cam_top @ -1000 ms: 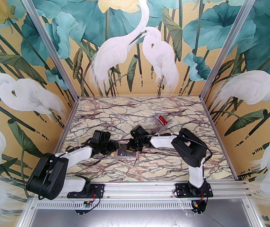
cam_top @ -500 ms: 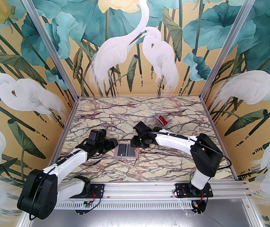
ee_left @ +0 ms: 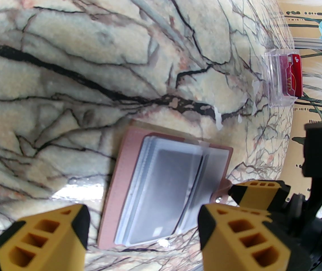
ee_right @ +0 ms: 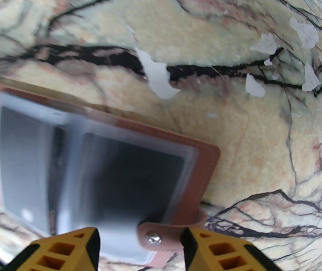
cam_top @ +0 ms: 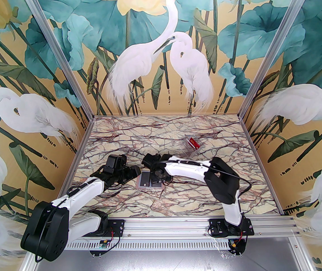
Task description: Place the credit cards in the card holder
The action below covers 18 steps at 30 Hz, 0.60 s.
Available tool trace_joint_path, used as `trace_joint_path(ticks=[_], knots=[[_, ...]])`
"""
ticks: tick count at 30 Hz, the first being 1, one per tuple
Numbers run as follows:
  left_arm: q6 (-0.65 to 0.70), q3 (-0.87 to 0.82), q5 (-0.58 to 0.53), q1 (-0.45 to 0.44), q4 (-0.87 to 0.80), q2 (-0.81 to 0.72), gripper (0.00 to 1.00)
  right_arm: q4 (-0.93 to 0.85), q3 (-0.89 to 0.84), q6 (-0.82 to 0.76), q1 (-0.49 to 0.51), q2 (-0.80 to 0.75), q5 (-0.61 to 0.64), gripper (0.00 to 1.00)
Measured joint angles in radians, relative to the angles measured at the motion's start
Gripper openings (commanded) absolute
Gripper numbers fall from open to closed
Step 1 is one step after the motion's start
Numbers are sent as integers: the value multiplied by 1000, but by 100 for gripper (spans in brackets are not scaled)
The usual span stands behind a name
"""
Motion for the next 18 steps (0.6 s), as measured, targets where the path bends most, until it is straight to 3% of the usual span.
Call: trace_joint_path(ticks=[9,18], knots=[[0,-1,0,0,0,30,71,-26,-39,-14,-6,-19,44,1],[-2,-12,0,-11,8,63,72,145,-236,-23,-92,-167,-80,0]])
